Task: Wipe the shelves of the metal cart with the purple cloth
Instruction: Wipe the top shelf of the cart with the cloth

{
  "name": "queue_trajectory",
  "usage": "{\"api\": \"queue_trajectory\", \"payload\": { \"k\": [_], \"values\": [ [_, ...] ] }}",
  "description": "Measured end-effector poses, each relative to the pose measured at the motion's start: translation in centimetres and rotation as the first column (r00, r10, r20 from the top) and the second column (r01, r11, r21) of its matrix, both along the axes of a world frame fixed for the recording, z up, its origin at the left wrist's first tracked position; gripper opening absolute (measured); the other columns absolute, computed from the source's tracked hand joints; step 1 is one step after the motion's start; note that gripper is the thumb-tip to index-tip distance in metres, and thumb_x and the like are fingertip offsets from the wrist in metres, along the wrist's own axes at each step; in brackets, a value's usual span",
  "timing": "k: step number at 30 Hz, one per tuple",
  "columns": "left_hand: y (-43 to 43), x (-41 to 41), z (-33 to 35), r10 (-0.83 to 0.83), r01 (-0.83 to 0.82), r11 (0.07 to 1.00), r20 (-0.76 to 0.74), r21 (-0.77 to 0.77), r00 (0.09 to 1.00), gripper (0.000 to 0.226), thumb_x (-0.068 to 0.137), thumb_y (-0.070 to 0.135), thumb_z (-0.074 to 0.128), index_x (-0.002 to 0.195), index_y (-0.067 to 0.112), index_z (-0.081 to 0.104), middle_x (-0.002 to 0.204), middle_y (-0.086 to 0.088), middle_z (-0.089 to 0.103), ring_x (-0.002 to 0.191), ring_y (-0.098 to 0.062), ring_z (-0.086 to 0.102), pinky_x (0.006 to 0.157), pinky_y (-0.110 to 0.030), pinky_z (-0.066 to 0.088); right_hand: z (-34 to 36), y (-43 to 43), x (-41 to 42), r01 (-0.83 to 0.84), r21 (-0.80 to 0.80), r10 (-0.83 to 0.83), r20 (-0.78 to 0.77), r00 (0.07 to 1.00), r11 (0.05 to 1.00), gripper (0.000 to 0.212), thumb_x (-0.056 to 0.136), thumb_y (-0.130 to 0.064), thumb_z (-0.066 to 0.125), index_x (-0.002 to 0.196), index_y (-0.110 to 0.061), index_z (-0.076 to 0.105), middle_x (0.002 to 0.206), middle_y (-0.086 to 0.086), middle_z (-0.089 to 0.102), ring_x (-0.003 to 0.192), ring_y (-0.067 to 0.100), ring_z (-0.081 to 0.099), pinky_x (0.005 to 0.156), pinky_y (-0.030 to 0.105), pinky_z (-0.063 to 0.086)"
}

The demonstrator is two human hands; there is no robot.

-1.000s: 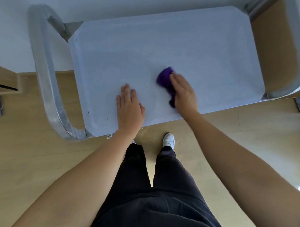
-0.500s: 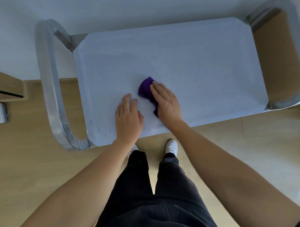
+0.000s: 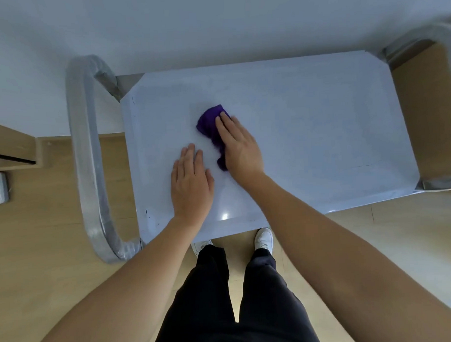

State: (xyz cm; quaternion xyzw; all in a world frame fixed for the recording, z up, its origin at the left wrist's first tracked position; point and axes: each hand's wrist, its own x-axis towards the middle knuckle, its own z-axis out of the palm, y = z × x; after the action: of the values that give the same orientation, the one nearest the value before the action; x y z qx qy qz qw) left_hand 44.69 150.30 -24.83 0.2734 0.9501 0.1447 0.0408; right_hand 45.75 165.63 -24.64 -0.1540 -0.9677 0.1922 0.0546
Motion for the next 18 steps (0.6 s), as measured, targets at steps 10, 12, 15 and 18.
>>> {"api": "queue_trajectory", "payload": {
  "k": [10, 12, 15, 18],
  "values": [
    [0.2, -0.5, -0.5, -0.011, 0.012, 0.999, -0.02, 0.03, 1.0, 0.044, 0.096, 0.021, 0.047, 0.137, 0.005, 0.047, 0.149, -0.012, 0.041, 0.141, -0.025, 0.035, 0.111, -0.041, 0.036, 1.2, 5.9, -3.5, 0.645, 0.032, -0.645, 0.067, 0.761, 0.764, 0.069, 0.089, 0.0, 0.04, 0.152, -0.013, 0.015, 0.161, 0.004, 0.013, 0.148, 0.024, 0.012, 0.119, 0.035, 0.018],
    [0.3, -0.5, -0.8, 0.008, -0.007, 0.999, -0.028, 0.032, 1.0, 0.044, 0.096, 0.02, 0.046, 0.137, 0.004, 0.047, 0.15, -0.012, 0.041, 0.141, -0.025, 0.035, 0.113, -0.041, 0.034, 0.5, 2.4, -5.6, 0.409, 0.005, -0.409, -0.022, 0.912, 0.913, 0.066, 0.084, 0.001, 0.049, 0.147, -0.007, 0.032, 0.155, 0.013, 0.03, 0.143, 0.029, 0.029, 0.115, 0.039, 0.029],
    [0.1, -0.5, -0.9, 0.011, -0.01, 1.0, -0.04, 0.029, 0.999, 0.045, 0.098, 0.02, 0.045, 0.14, 0.004, 0.045, 0.151, -0.013, 0.039, 0.142, -0.024, 0.034, 0.116, -0.039, 0.029, -0.2, -1.3, -6.5, -0.024, 0.021, 0.025, -0.043, 0.999, 0.999, 0.07, 0.075, 0.003, 0.063, 0.142, -0.007, 0.043, 0.148, 0.011, 0.042, 0.138, 0.032, 0.038, 0.108, 0.044, 0.039],
    [-0.5, -0.8, -0.9, -0.03, 0.031, 0.999, -0.059, 0.022, 0.998, 0.046, 0.099, 0.024, 0.044, 0.141, 0.006, 0.043, 0.152, -0.012, 0.037, 0.143, -0.024, 0.031, 0.117, -0.038, 0.028, -0.2, 1.8, -6.0, -0.134, 0.077, 0.136, -0.022, 0.99, 0.988, 0.079, 0.067, 0.006, 0.065, 0.142, -0.008, 0.043, 0.148, 0.011, 0.043, 0.136, 0.034, 0.04, 0.108, 0.045, 0.039]
  ]
}}
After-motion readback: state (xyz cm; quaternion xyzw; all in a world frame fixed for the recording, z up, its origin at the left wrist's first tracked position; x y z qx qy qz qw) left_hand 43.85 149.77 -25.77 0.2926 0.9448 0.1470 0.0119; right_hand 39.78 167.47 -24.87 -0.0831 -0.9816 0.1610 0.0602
